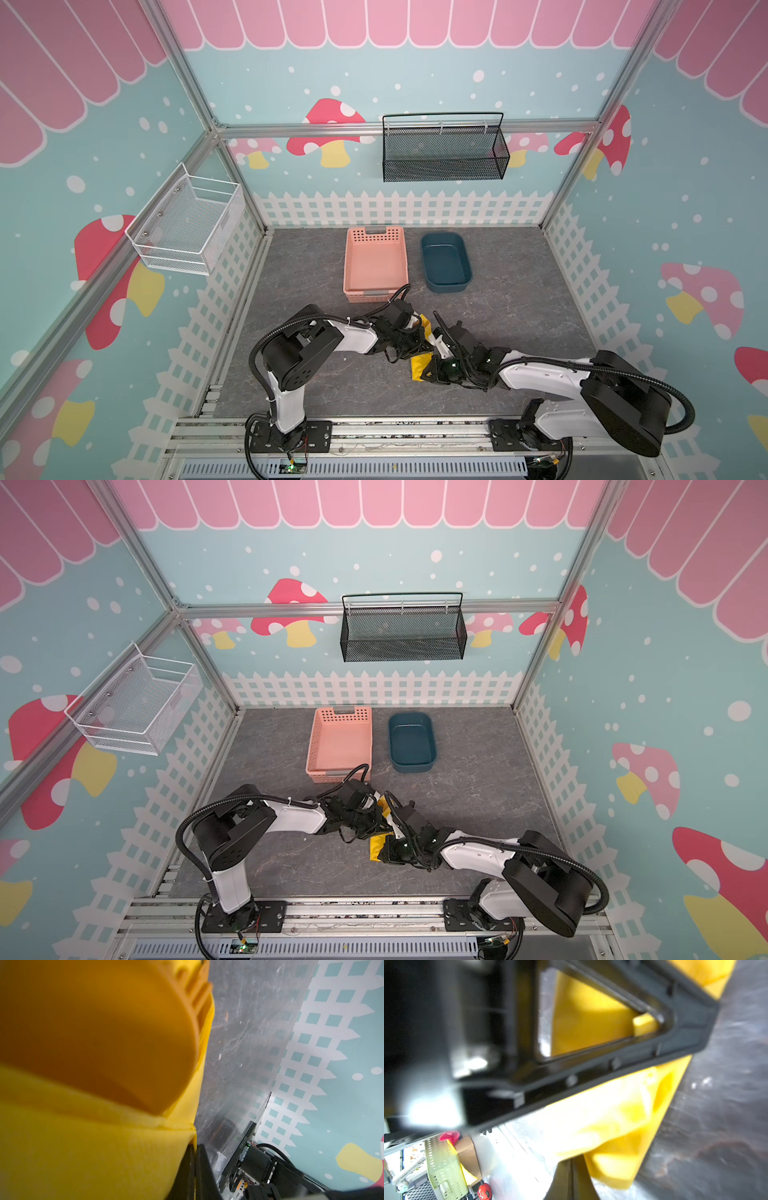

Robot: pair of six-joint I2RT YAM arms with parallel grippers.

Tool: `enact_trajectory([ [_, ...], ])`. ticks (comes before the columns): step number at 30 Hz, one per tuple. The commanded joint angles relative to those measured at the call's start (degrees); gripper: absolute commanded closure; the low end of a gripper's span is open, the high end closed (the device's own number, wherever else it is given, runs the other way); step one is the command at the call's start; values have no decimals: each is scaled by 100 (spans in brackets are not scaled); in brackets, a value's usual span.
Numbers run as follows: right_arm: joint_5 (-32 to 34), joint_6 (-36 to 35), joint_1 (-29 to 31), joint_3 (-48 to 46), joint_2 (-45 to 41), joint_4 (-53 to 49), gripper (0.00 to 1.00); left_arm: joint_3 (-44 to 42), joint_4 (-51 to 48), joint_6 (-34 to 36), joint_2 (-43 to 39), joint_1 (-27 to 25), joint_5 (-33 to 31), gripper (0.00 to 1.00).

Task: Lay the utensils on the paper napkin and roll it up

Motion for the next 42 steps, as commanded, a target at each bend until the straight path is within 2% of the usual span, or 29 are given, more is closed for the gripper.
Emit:
enact_trajectory([
  [1, 247, 273, -60, -204, -424, -179, 100, 12, 291, -241, 161, 40, -316, 100],
  [6, 297, 542, -170, -440, -764, -173, 100, 11, 421, -314, 219, 41, -358, 100],
  [17, 549, 743, -313, -495, -880, -71, 100, 16, 493, -325, 245, 49, -336, 100],
  [36, 252, 333, -373, -296, 180, 231, 100, 59, 398, -319, 81, 49, -356, 100],
  [42, 130, 330, -373, -438, 343, 180, 100, 493, 1, -46, -54, -37, -313, 100],
])
